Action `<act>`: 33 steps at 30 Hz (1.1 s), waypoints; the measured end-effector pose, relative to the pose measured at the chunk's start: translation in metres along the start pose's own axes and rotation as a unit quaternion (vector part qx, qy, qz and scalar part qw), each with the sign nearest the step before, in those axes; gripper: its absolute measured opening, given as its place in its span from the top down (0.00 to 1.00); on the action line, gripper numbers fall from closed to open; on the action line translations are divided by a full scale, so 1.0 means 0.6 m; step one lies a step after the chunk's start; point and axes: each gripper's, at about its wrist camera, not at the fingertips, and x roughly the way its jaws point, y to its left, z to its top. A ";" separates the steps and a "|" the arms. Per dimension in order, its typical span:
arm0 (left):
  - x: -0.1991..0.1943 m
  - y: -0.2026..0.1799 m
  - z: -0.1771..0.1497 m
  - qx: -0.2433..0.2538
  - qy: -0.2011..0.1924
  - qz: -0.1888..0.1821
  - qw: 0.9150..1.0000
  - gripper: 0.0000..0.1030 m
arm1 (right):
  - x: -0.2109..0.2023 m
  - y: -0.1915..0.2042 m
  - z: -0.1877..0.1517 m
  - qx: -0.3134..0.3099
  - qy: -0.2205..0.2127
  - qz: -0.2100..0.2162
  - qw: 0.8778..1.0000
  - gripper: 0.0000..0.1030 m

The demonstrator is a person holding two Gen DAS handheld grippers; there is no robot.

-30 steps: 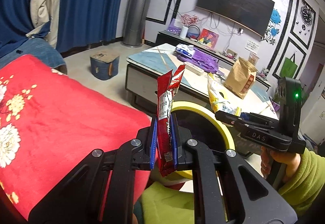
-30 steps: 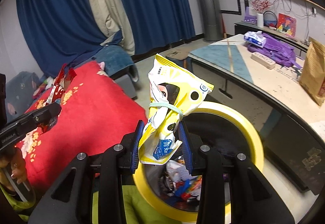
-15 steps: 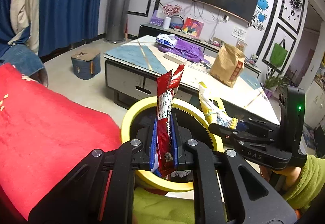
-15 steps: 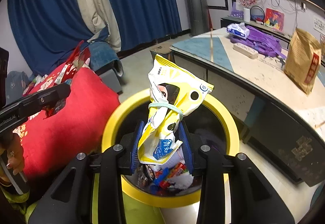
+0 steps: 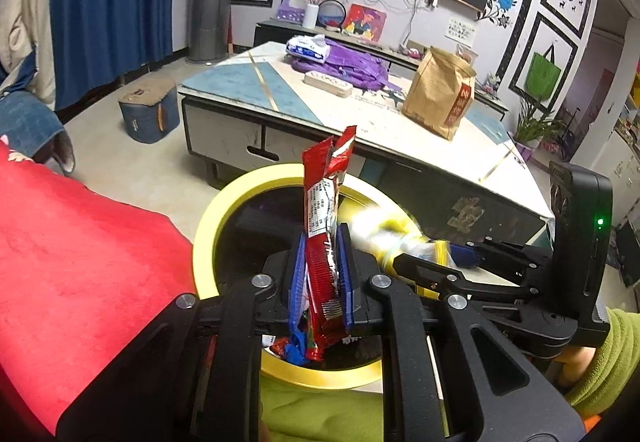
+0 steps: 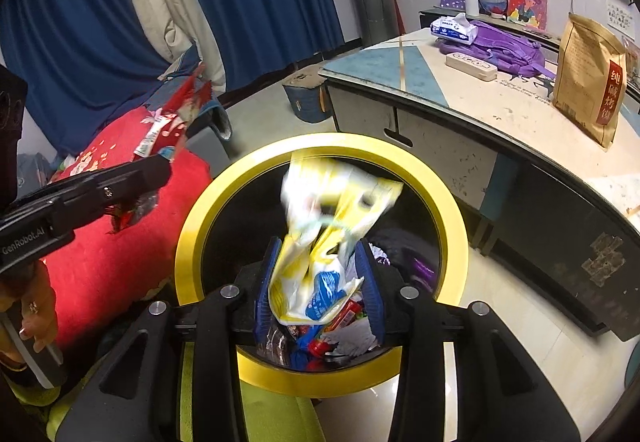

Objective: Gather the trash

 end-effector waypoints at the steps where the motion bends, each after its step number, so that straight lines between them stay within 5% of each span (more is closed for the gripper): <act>1: 0.005 0.000 0.001 0.000 0.003 -0.001 1.000 0.90 | 0.001 0.001 0.000 0.002 0.001 -0.001 1.000 0.60; 6: 0.018 0.004 -0.005 -0.002 0.019 -0.003 1.000 0.80 | 0.007 -0.008 -0.002 0.016 0.006 -0.007 1.000 0.55; 19: -0.015 0.032 -0.009 -0.029 0.015 0.025 0.999 0.13 | -0.054 -0.026 0.007 0.032 -0.042 -0.054 0.997 0.13; 22: -0.032 0.048 -0.012 -0.042 0.014 0.040 0.998 0.11 | -0.066 -0.013 0.008 0.018 -0.053 -0.050 0.997 0.06; 33: -0.177 0.133 -0.065 -0.075 -0.044 0.138 0.987 0.11 | -0.072 0.138 0.016 -0.068 -0.053 -0.018 0.996 0.06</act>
